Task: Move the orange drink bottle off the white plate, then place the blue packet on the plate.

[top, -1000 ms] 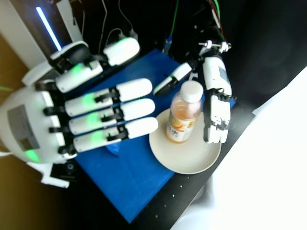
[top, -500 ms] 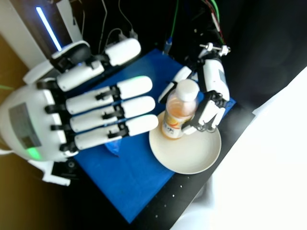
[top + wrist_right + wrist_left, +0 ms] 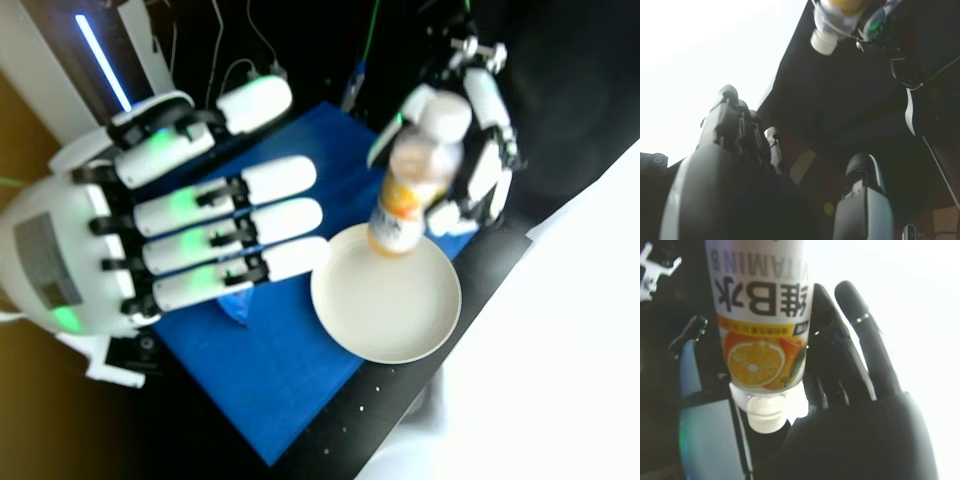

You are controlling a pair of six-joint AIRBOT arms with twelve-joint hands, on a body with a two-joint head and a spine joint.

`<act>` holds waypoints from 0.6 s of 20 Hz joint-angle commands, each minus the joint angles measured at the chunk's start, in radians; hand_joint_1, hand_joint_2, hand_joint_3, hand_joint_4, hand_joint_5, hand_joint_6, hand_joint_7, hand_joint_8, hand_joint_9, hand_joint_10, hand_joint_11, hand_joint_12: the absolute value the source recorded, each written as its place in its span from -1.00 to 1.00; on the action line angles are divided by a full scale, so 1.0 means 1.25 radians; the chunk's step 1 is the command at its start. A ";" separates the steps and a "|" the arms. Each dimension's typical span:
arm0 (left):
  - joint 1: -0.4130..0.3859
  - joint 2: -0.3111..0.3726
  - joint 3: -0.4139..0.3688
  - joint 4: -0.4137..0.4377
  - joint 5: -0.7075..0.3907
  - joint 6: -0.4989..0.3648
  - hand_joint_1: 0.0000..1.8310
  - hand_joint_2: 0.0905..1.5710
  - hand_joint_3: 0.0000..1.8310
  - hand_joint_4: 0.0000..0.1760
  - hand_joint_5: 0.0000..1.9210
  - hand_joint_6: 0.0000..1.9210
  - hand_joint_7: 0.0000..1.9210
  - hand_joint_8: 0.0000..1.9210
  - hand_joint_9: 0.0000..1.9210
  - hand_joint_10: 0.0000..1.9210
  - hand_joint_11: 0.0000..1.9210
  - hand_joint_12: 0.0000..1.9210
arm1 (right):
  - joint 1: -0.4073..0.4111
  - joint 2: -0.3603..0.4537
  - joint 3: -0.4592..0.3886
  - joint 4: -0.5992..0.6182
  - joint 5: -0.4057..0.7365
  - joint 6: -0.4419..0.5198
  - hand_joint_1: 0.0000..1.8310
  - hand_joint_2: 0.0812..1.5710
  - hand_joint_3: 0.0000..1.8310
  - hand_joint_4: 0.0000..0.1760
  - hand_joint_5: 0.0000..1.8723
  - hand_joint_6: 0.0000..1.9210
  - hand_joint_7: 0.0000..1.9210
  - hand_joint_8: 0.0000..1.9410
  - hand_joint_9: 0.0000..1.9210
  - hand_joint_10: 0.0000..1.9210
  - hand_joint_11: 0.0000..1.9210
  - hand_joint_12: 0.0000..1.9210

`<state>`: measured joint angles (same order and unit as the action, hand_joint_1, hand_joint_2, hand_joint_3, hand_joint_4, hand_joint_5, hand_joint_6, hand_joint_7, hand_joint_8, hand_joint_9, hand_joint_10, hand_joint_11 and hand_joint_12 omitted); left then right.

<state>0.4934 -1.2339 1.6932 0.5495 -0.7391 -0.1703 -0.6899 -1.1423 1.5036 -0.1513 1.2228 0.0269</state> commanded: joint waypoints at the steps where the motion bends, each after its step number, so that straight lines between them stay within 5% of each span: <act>1: -0.010 0.011 -0.013 -0.044 -0.116 -0.011 0.33 0.39 -1.00 -0.71 -0.01 0.10 0.06 -0.07 0.13 -0.99 -0.42 -0.07 | 0.011 0.001 0.000 0.037 0.086 0.007 -0.43 0.21 -0.99 0.70 -0.95 -0.99 -0.95 -0.99 -0.96 -0.99 -0.91 -0.95; 4: -0.010 0.052 -0.064 0.000 -0.146 -0.011 0.34 0.35 -1.00 -0.66 0.04 -0.04 0.13 -0.13 0.15 -1.00 -0.33 -0.14 | 0.011 0.001 0.002 0.044 0.085 0.007 -0.43 0.21 -1.00 0.90 -0.96 -1.00 -0.90 -0.99 -0.88 -0.99 -0.81 -0.89; 5: -0.010 0.068 -0.083 0.020 -0.148 -0.011 0.34 0.36 -1.00 -0.86 0.01 -0.02 0.14 -0.11 0.16 -0.99 -0.31 -0.11 | 0.011 0.001 0.002 0.044 0.085 0.007 -0.44 0.21 -1.00 0.78 -0.97 -1.00 -0.90 -0.99 -0.90 -1.00 -0.87 -0.91; 8: -0.011 0.116 -0.138 0.079 -0.157 -0.012 0.33 0.37 -1.00 -0.70 0.01 -0.01 0.08 -0.03 0.18 -0.99 -0.27 -0.02 | 0.007 0.000 0.003 0.045 0.084 0.007 -0.43 0.20 -1.00 0.67 -0.97 -1.00 -0.91 -1.00 -0.86 -0.98 -0.79 -0.87; 9: -0.011 0.130 -0.155 0.097 -0.157 -0.012 0.47 0.38 -1.00 -1.00 -0.09 0.11 0.11 -0.13 0.01 -0.04 -0.26 0.01 | 0.005 0.001 0.003 0.047 0.084 0.007 -0.41 0.17 -1.00 0.72 -0.96 -1.00 -0.92 -1.00 -0.82 -0.97 -0.71 -0.83; 10: -0.011 0.140 -0.168 0.109 -0.160 -0.013 0.47 0.38 -1.00 -1.00 -0.09 0.11 0.11 -0.13 0.01 -0.04 -0.26 0.01 | 0.004 0.001 0.003 0.048 0.084 0.007 -0.41 0.17 -1.00 0.72 -0.96 -1.00 -0.92 -1.00 -0.82 -0.97 -0.71 -0.83; 11: -0.011 0.150 -0.181 0.120 -0.164 -0.014 0.29 0.47 -1.00 -0.80 -0.16 0.30 -0.06 0.15 0.03 -0.64 -0.31 0.08 | 0.004 0.001 0.003 0.049 0.084 0.007 -0.42 0.13 -1.00 0.84 -0.95 -1.00 -0.92 -1.00 -0.86 -0.99 -0.80 -0.85; 12: -0.010 0.158 -0.192 0.128 -0.169 -0.015 0.29 0.47 -1.00 -0.80 -0.16 0.30 -0.06 0.15 0.03 -0.64 -0.31 0.08 | 0.004 0.001 0.003 0.049 0.085 0.007 -0.42 0.13 -1.00 0.84 -0.95 -1.00 -0.92 -1.00 -0.86 -0.99 -0.80 -0.85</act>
<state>0.4934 -1.0401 1.4548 0.7952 -0.8391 -0.1715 -0.6910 -1.1423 1.5040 -0.1390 1.2224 0.0269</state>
